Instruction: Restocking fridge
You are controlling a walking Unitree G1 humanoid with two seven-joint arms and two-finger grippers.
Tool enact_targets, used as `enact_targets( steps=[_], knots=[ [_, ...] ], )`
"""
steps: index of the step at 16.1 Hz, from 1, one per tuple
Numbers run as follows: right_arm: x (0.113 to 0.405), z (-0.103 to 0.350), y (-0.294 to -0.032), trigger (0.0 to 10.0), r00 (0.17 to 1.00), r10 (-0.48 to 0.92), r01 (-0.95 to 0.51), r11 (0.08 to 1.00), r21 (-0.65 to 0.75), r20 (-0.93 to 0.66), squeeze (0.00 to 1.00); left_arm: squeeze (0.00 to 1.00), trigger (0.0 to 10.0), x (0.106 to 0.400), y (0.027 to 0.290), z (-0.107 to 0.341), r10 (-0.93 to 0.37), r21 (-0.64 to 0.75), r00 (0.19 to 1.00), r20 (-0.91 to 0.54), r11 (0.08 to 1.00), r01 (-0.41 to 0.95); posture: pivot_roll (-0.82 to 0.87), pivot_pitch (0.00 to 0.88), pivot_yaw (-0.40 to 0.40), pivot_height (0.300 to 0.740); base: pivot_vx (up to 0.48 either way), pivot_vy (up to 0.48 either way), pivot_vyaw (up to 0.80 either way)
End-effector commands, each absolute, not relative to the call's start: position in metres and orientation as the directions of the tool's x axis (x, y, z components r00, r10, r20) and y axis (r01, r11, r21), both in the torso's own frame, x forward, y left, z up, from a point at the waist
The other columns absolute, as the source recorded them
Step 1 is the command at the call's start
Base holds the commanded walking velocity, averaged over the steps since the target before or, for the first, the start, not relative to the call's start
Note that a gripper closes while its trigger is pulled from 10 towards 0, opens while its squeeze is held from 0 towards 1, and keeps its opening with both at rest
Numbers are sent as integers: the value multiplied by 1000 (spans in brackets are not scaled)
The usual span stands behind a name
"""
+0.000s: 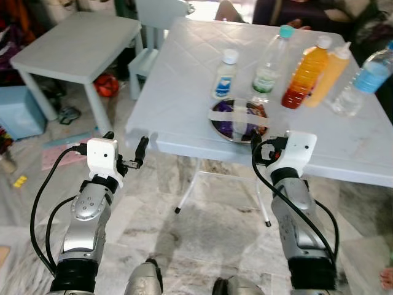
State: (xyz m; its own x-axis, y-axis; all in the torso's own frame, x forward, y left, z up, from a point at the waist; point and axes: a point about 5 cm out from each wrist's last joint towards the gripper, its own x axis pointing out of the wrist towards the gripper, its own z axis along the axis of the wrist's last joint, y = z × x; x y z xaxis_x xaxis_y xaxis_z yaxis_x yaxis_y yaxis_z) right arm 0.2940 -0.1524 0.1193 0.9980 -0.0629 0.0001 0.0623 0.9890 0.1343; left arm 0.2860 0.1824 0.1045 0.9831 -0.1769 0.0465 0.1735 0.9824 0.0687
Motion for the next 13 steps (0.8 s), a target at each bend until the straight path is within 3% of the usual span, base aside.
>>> enact_targets(
  steps=[1, 7, 13],
  knots=[
    [297, 118, -152, 10000, 997, -78, 80, 984, 162, -18, 0, 0, 10000, 286, 184, 108, -174, 79, 984, 51, 982, 169, -2, 76, -45, 740, 0, 0, 0],
    [319, 122, -140, 10000, 990, -107, 130, 945, 300, -90, 0, 0, 10000, 286, 181, 110, -198, 96, 979, 49, 977, 193, 18, 92, -38, 740, 0, 0, 0],
    [319, 114, -125, 10000, 984, -83, 132, 933, 336, -156, 0, 0, 10000, 286, 181, 112, -205, 108, 977, 52, 974, 198, 27, 95, -45, 740, 0, 0, 0]
  ],
)
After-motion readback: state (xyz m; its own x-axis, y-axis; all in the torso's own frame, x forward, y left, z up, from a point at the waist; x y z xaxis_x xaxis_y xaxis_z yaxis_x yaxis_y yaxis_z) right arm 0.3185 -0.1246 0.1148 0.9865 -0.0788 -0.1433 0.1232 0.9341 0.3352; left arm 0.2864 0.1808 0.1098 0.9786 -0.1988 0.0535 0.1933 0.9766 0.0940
